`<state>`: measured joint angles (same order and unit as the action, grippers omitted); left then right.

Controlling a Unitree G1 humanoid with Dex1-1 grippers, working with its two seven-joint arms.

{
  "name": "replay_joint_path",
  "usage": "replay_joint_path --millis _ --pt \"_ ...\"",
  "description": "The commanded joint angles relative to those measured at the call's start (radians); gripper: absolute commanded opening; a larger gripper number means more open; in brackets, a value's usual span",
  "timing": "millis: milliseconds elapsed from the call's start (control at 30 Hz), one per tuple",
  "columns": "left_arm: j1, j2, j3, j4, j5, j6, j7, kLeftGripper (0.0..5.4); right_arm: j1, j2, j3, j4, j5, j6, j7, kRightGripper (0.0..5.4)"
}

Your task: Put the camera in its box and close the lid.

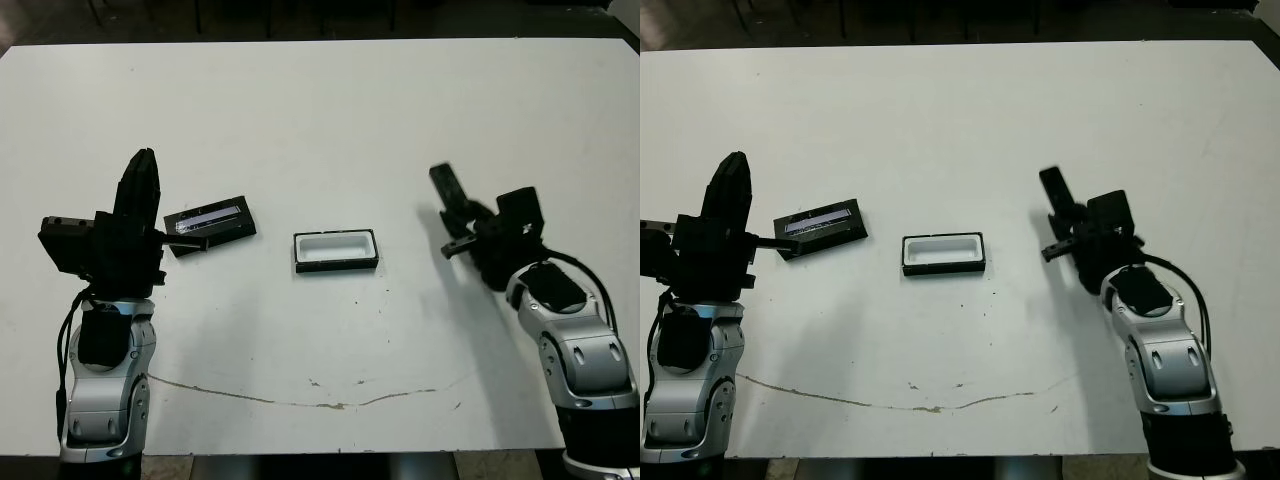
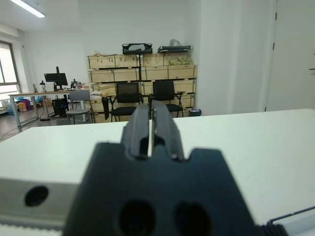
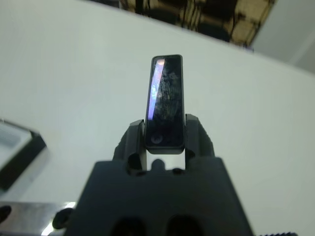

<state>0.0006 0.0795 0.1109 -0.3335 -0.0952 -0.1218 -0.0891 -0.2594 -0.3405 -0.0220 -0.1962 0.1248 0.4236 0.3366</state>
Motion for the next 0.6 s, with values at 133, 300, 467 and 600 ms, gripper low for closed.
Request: replay_joint_path --millis 133,300,467,600 --pt "0.009 0.010 -0.001 0.023 0.019 0.004 0.005 0.00 -0.162 -0.116 -0.018 0.152 0.071 -0.136 0.246 0.60" --pt "0.014 0.005 -0.002 0.009 0.022 0.014 0.007 0.00 -0.369 -0.177 0.027 0.365 0.125 -0.148 0.519 0.60" --pt "0.021 0.007 -0.005 0.001 0.030 0.013 0.011 0.00 -0.546 -0.215 0.128 0.550 0.073 -0.243 0.756 0.59" --pt "0.028 0.003 -0.010 -0.011 0.029 0.022 0.014 0.00 -0.635 -0.218 0.201 0.626 0.028 -0.254 0.871 0.59"
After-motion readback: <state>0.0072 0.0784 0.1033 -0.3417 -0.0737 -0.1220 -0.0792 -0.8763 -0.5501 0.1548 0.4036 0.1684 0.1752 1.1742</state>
